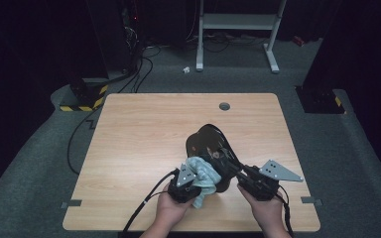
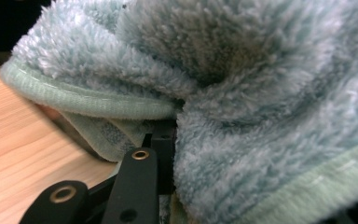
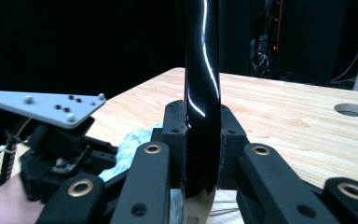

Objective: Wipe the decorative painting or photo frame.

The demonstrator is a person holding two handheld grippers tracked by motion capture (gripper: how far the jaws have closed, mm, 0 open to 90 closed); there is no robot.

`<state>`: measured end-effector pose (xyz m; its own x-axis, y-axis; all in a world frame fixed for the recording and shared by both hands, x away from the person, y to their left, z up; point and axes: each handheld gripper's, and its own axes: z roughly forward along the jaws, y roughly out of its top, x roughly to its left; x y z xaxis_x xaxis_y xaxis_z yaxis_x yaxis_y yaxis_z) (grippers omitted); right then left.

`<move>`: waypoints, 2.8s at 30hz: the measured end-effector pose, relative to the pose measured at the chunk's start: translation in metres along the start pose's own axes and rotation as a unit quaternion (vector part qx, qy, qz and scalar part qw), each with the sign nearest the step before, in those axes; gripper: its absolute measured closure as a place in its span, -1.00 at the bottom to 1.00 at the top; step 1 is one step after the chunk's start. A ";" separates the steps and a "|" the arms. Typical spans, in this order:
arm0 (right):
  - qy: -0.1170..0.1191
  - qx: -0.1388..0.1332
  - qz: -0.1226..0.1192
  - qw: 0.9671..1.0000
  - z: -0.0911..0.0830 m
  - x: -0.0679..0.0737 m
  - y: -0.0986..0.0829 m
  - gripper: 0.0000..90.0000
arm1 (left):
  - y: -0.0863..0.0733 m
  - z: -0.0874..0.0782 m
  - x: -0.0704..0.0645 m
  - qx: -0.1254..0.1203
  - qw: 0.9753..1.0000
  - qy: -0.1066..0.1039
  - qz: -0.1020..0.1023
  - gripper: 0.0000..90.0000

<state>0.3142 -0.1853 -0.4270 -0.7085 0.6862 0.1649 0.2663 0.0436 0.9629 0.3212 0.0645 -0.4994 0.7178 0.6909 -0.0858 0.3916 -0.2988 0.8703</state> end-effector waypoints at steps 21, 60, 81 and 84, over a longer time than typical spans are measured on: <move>-0.001 -0.003 0.000 1.000 0.000 0.001 -0.001 0.72 | 0.012 -0.010 0.036 -0.016 0.998 0.051 -0.026 0.52; 0.000 -0.004 0.001 1.000 0.001 0.001 -0.002 0.72 | 0.005 0.000 0.019 0.015 0.999 0.028 -0.021 0.55; 0.000 -0.004 0.001 1.000 0.001 0.001 -0.002 0.72 | -0.016 0.010 0.026 0.065 0.997 0.041 -0.032 0.54; 0.000 -0.005 -0.001 1.000 0.001 0.002 -0.002 0.72 | -0.017 0.009 0.039 0.067 0.994 0.064 -0.053 0.54</move>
<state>0.3127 -0.1833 -0.4289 -0.7091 0.6860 0.1631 0.2589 0.0382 0.9651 0.3483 0.0904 -0.5217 0.5920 0.7992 -0.1041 0.5404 -0.2978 0.7869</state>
